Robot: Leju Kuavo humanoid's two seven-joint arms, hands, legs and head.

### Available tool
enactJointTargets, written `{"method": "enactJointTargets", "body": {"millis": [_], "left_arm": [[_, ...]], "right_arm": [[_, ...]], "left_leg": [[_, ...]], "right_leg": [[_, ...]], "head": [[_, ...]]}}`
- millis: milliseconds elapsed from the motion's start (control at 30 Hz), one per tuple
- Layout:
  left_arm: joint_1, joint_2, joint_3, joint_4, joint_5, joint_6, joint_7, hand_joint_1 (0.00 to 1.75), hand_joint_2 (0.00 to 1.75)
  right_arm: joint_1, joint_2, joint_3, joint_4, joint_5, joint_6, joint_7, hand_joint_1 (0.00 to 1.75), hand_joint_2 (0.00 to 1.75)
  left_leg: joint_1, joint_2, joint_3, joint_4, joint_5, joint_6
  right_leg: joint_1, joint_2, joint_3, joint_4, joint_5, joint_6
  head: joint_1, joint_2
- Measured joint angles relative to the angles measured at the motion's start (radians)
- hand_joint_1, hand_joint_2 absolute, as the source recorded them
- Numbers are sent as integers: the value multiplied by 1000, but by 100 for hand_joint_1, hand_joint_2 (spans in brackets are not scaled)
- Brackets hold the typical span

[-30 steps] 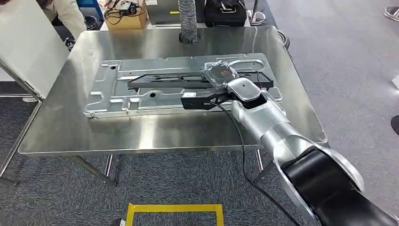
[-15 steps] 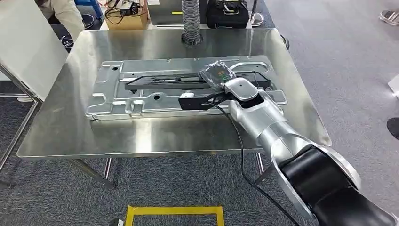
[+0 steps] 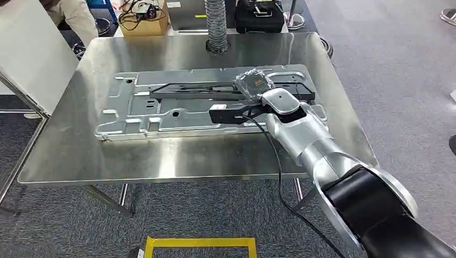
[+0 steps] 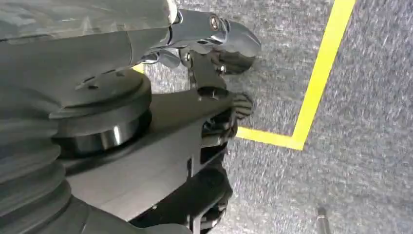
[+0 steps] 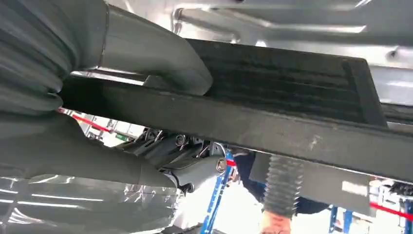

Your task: Take the parts from the cabinet and place them on the table.

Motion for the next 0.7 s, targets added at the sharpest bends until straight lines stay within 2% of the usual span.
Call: {"method": "enactJointTargets", "body": {"millis": [33, 67, 100, 133, 167, 200, 267, 300, 333, 433, 500, 533, 567, 600, 633, 667, 700], "left_arm": [[0, 0, 0, 0, 0, 0, 0, 0, 175], [1, 0, 0, 0, 0, 0, 0, 0, 175], [1, 0, 0, 0, 1, 0, 0, 0, 175], [2, 0, 0, 0, 1, 0, 0, 0, 175], [4, 0, 0, 0, 2, 0, 0, 0, 175], [5, 0, 0, 0, 3, 0, 0, 0, 175], [5, 1, 1, 0, 4, 0, -1, 0, 175], [5, 1, 1, 0, 5, 0, -2, 0, 175], [4, 0, 1, 0, 6, 0, -3, 0, 175], [8, 1, 2, 0, 8, 1, -3, 0, 175], [8, 1, 2, 0, 9, 1, -3, 0, 175], [7, 1, 2, 0, 9, 1, -5, 0, 175], [6, 1, 2, 0, 9, 1, -6, 0, 175], [7, 1, 2, 0, 9, 1, -6, 0, 175], [8, 1, 2, 0, 9, 1, -6, 0, 175], [8, 1, 2, 0, 8, 1, -6, 0, 175], [8, 1, 2, 0, 6, 1, -6, 0, 175]], "right_arm": [[-4, 0, 0, 0, 0, 0, 0, 175, 175], [-6, 2, 0, 0, 2, 0, 0, 175, 175], [-5, 3, 0, 1, 2, 1, 0, 175, 175], [-4, 3, 0, 3, 3, 1, 0, 175, 175], [-3, 3, 0, 5, 5, 2, 0, 175, 175], [-3, 3, 0, 6, 6, 2, 0, 175, 175], [-6, 6, 0, 6, 8, 2, -1, 175, 175], [-8, 6, 0, 6, 8, 2, -1, 175, 175], [-11, 6, 0, 7, 9, 3, -1, 175, 175], [-12, 6, 0, 8, 11, 3, -1, 175, 175], [-14, 6, 0, 8, 11, 3, -2, 175, 175], [-16, 6, 0, 9, 11, 3, -2, 175, 175], [-16, 6, 0, 10, 11, 3, -2, 175, 175], [-15, 6, 0, 12, 11, 3, -2, 175, 175], [-11, 6, 0, 13, 11, 3, -1, 175, 175], [-7, 6, 0, 16, 11, 3, -1, 175, 175], [-4, 6, 0, 18, 11, 3, -1, 175, 175]], "left_leg": [[3, 0, -31, 68, -37, -3], [5, 0, -77, 159, -78, -7], [5, 0, -117, 233, -105, -10], [5, 0, -150, 290, -115, -13], [5, 0, -159, 292, -98, -15], [6, 0, -144, 247, -62, -15], [9, 1, -59, 63, 38, -13], [10, 3, -30, -8, 56, -10], [4, 2, -19, -19, 46, -3], [0, -1, -23, -16, 44, 17], [6, 0, -15, -27, 49, 29], [6, 0, -14, -27, 48, 32], [6, 0, -14, -27, 47, 35], [5, 1, -12, -26, 45, 38], [5, 1, -11, -26, 43, 39], [5, 0, -8, -26, 41, 40], [5, -1, -4, -26, 38, 38]], "right_leg": [[0, -1, 2, 0, -1, -5], [0, -1, 4, 1, -3, -7], [1, -1, 5, 1, -5, -9], [1, -1, 6, 3, -8, -9], [1, 0, 9, 4, -11, -7], [1, 0, 11, 6, -15, -6], [0, 2, 18, 16, -26, 0], [1, 2, 18, 21, -33, 5], [8, 5, 15, 28, -36, 11], [4, 4, 16, 23, -37, 25], [0, 3, 12, 43, -54, 38], [-1, 2, -12, 89, -82, 41], [-2, 2, -59, 184, -129, 46], [-3, 2, -104, 270, -161, 49], [-3, 2, -139, 334, -178, 50], [-4, 2, -159, 359, -170, 49], [-5, 2, -148, 324, -136, 47]], "head": [[-5, 0], [-5, 0], [-4, 0], [-5, 0], [-4, 0], [-5, 0], [-5, 0], [-6, 0], [-8, 0], [-6, 0], [-4, 0], [-1, 0], [0, 0], [-1, 0], [0, 0], [-1, 0], [0, 0]]}}
